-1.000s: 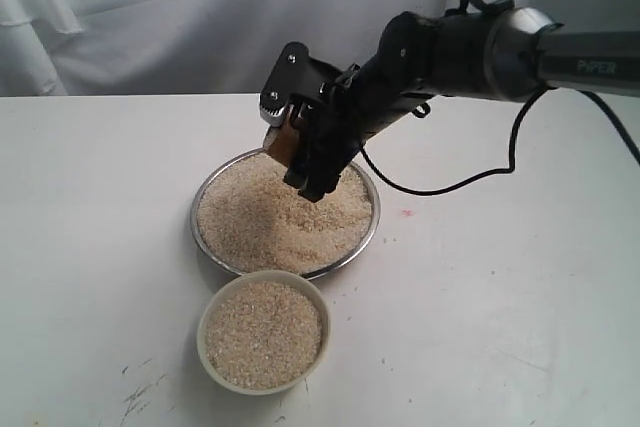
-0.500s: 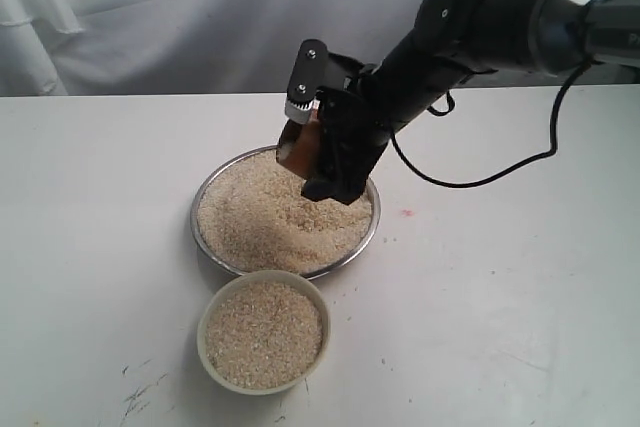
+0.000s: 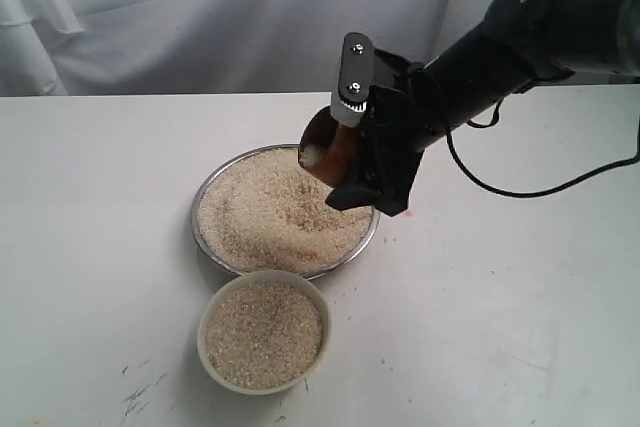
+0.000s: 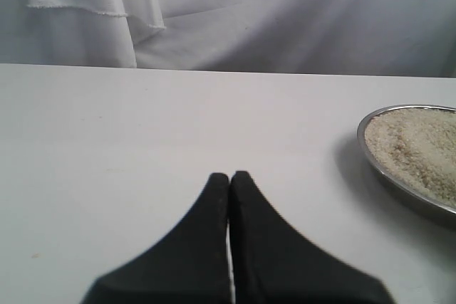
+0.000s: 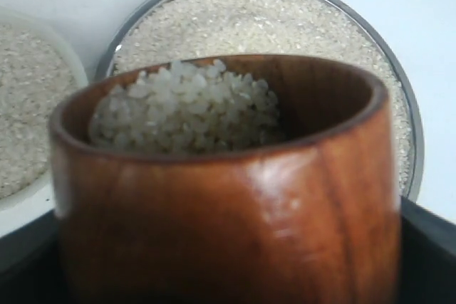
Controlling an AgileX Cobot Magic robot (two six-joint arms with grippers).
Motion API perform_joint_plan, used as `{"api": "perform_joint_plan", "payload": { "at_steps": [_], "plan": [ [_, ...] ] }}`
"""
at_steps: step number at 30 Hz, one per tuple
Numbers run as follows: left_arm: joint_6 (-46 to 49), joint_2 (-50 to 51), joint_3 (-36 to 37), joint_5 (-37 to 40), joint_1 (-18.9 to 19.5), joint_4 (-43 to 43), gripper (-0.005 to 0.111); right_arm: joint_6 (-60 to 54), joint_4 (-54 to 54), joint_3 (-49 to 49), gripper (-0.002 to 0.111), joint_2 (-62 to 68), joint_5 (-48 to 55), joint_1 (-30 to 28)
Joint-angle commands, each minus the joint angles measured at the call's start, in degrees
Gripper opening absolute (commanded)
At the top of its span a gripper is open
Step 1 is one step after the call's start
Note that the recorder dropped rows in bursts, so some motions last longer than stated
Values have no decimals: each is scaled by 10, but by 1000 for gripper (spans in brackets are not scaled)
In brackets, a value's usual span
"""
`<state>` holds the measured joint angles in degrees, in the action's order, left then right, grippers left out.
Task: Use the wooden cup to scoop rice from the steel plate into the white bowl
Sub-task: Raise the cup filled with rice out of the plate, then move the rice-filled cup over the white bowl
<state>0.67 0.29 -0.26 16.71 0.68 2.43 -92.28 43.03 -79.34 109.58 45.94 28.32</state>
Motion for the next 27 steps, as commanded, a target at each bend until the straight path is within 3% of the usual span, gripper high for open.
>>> {"api": "perform_joint_plan", "payload": {
  "at_steps": [1, 14, 27],
  "plan": [
    [-2, -3, 3, -4, -1, 0, 0, -40, 28, 30, 0, -23, 8, -1],
    [-2, -3, 3, -4, -1, 0, 0, 21, -94, 37, 0, -33, 4, 96],
    [-2, -3, 3, -4, -1, 0, 0, 207, -296, 37, 0, -33, -27, 183]
  ]
}}
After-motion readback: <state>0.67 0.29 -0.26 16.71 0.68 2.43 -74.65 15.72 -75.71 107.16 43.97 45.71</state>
